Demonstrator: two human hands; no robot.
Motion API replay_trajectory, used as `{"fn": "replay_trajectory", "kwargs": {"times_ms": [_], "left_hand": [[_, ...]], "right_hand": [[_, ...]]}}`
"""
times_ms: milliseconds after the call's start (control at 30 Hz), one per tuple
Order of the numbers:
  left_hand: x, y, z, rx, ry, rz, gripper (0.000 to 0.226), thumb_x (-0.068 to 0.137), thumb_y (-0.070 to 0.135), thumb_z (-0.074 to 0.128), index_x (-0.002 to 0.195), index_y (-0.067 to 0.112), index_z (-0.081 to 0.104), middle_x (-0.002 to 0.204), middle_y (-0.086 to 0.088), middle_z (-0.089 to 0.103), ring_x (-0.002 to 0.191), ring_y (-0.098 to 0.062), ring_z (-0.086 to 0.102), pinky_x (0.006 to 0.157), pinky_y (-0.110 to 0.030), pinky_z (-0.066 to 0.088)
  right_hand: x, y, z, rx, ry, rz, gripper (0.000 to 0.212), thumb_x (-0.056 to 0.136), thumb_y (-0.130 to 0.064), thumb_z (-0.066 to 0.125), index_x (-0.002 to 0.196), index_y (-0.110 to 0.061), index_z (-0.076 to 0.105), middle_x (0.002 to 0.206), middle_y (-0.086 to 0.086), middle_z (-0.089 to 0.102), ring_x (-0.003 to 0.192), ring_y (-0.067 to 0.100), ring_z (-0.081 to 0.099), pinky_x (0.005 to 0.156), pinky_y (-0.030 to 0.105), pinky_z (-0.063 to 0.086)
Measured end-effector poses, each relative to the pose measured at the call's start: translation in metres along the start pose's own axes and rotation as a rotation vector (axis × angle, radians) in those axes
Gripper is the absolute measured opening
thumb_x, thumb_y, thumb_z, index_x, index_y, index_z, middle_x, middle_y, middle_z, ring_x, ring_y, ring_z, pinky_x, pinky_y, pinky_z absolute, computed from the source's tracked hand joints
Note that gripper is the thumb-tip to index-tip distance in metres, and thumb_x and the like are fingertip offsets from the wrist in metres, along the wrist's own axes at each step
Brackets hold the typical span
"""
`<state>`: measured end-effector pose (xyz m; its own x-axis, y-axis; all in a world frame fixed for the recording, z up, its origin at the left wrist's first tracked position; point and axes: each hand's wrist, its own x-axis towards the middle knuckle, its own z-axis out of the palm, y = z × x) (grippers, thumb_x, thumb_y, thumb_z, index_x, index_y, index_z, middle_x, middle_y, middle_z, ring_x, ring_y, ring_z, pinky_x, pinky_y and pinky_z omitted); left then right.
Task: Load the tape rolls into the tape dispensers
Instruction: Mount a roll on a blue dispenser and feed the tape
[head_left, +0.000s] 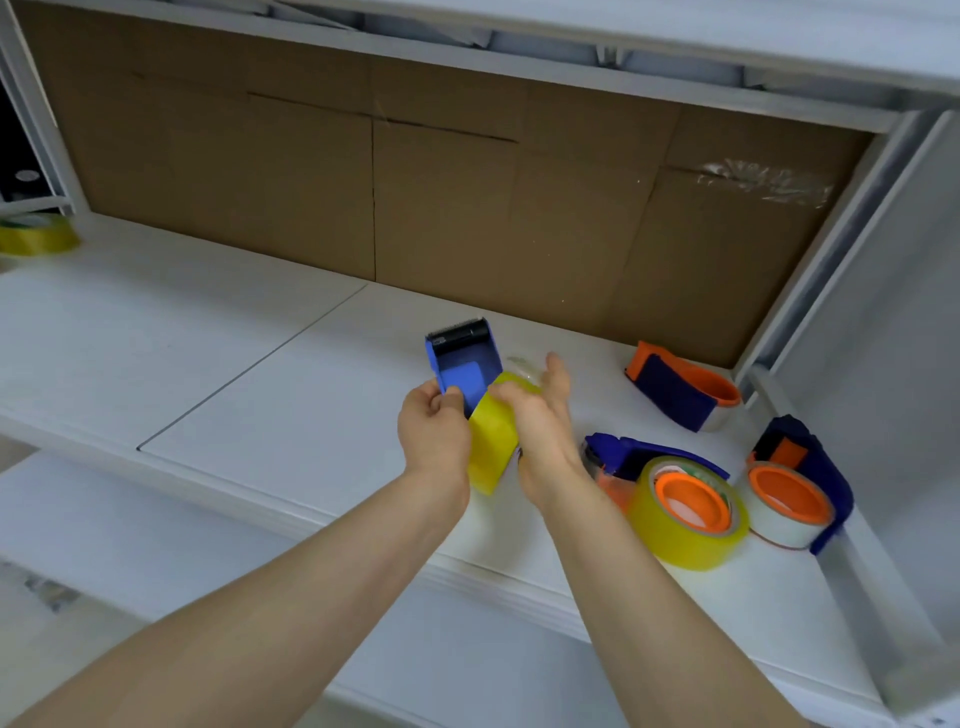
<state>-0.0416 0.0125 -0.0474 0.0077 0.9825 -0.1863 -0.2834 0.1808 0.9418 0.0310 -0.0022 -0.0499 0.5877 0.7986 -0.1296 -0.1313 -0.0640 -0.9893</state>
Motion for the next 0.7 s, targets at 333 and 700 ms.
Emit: {"fn": "replay_trajectory", "kwargs": {"times_ms": [333, 700], "left_hand": [[0.003, -0.002, -0.026, 0.115, -0.261, 0.118, 0.018, 0.094, 0.002, 0.048, 0.108, 0.010, 0.054, 0.089, -0.002, 0.063, 0.073, -0.008, 0.057, 0.052, -0.004, 0.042], [-0.002, -0.002, -0.034, 0.157, -0.450, 0.028, 0.035, 0.078, 0.006, 0.048, 0.111, 0.005, 0.060, 0.095, -0.008, 0.066, 0.074, -0.011, 0.059, 0.055, -0.012, 0.047]], "right_hand": [[-0.007, 0.000, -0.019, -0.202, -0.020, -0.260, 0.105, 0.069, 0.003, 0.072, 0.149, -0.028, 0.011, 0.144, -0.009, 0.030, 0.128, 0.010, 0.040, 0.104, 0.032, 0.041], [-0.017, 0.015, 0.000, -0.086, -0.058, -0.385, 0.087, 0.060, -0.021, 0.065, 0.135, -0.046, 0.028, 0.131, -0.019, 0.041, 0.121, 0.003, 0.044, 0.095, 0.021, 0.042]]}}
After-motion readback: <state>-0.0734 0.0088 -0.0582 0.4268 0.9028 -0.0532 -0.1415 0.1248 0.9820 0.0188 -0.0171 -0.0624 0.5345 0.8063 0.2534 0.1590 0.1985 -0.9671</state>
